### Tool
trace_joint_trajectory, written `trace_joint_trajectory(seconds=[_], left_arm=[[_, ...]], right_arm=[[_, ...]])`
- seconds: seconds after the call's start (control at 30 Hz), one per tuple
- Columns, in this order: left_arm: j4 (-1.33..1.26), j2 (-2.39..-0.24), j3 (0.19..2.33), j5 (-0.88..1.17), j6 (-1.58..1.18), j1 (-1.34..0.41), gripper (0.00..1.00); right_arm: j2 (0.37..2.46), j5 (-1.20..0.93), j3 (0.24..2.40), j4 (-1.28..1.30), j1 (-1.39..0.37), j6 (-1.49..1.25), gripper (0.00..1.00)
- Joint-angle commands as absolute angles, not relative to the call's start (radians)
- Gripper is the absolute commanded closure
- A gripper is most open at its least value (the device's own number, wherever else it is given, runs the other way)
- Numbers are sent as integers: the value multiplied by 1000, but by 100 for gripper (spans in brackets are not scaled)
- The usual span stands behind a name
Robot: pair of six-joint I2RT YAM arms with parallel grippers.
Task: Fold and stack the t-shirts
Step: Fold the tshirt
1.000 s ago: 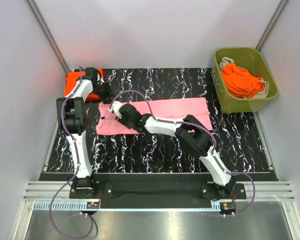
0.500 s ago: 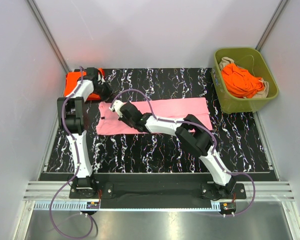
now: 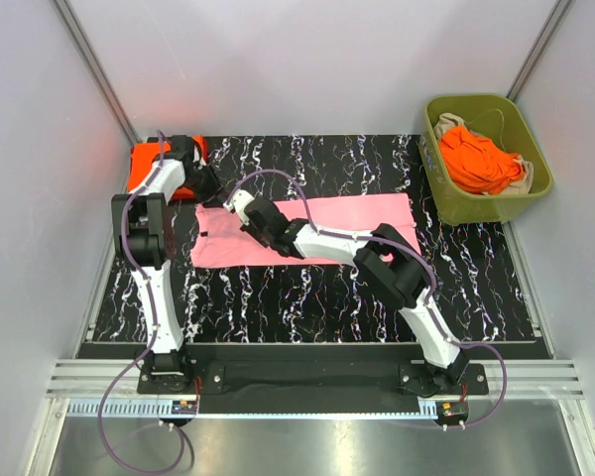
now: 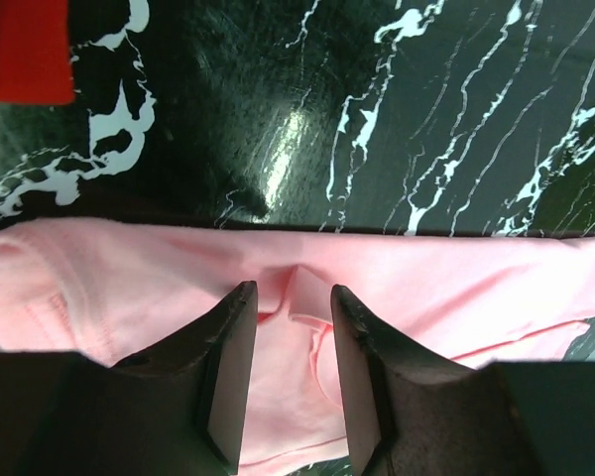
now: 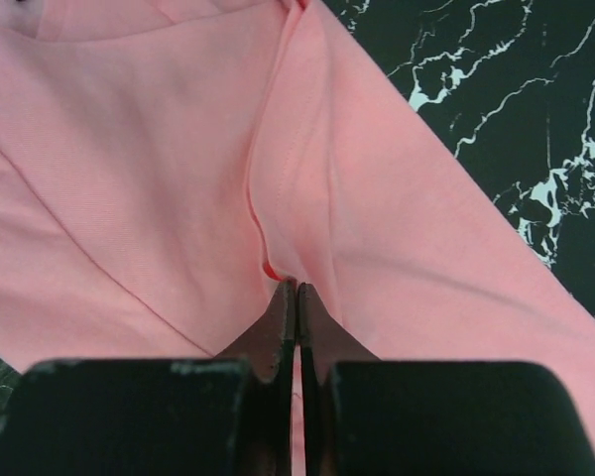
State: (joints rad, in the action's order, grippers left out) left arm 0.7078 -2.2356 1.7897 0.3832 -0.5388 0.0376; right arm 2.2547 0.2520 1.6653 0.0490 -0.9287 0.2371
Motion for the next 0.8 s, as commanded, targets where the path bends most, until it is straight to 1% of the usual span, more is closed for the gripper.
trace_joint_trajectory(seconds=[0.0, 0.17, 0.6, 0.73, 0.77], left_arm=[[699, -2143, 1799, 374, -508, 43, 59], [698, -2158, 1790, 431, -531, 41, 59], [696, -2148, 1755, 405, -535, 28, 59], [695, -2164, 1770, 422, -545, 23, 62], [695, -2164, 1769, 420, -543, 20, 65]], right_arm=[[2160, 262, 1654, 9, -919, 216, 100], [2154, 247, 1649, 9, -919, 207, 100], [2109, 230, 1595, -49, -919, 187, 100], [2108, 222, 1592, -49, -917, 184, 100], [2108, 219, 1589, -49, -917, 183, 100]])
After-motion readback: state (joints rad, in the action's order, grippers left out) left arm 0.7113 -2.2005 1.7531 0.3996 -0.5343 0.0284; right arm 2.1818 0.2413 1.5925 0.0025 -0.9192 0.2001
